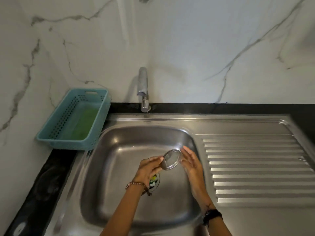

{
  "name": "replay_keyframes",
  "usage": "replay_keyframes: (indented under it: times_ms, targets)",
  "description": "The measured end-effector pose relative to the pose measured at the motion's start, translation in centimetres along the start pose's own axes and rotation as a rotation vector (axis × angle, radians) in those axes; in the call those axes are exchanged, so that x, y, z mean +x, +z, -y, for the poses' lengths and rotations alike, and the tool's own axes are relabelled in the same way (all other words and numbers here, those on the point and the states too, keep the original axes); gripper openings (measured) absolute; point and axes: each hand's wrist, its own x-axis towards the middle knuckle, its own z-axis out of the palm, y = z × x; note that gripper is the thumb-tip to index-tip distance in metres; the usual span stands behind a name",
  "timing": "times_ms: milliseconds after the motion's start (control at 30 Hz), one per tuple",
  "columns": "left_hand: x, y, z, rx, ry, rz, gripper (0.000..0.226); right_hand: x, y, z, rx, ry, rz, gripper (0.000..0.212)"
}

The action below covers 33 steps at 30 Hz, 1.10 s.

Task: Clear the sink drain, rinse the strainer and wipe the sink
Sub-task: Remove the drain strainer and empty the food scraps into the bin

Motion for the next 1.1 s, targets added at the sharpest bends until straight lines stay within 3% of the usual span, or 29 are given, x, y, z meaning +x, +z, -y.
replay_keyframes:
  times_ms: [167, 300, 533, 733, 1100]
  targets:
    - [1.2, 7.5, -1.5, 0.106, 0.106, 0.06, 0.024, 1.1, -4.8, 3.3, -0.035, 0.037, -0.013, 0.037]
    - [3.2, 12.1, -1.7, 0.258, 0.141, 0.114, 0.031, 3.3, -8.6, 4.2, -0.573, -0.021, 0.053, 0.077]
    - [6.8, 15.6, -1.1, 0.681, 0.301, 0.112, 0.04, 8.0, -12.8, 2.2, -0.951, -0.075, 0.058, 0.082]
    - [8.7, 16.6, -0.7, 0.886, 0.362, 0.037, 0.045, 10.7, -13.9, 0.2, -1.069, -0.153, 0.059, 0.084]
    - [9.5, 17.0, 0.1, 0.955, 0.436, 0.035, 0.044, 11.3, -14.4, 0.3, -1.136, -0.101, 0.105, 0.088]
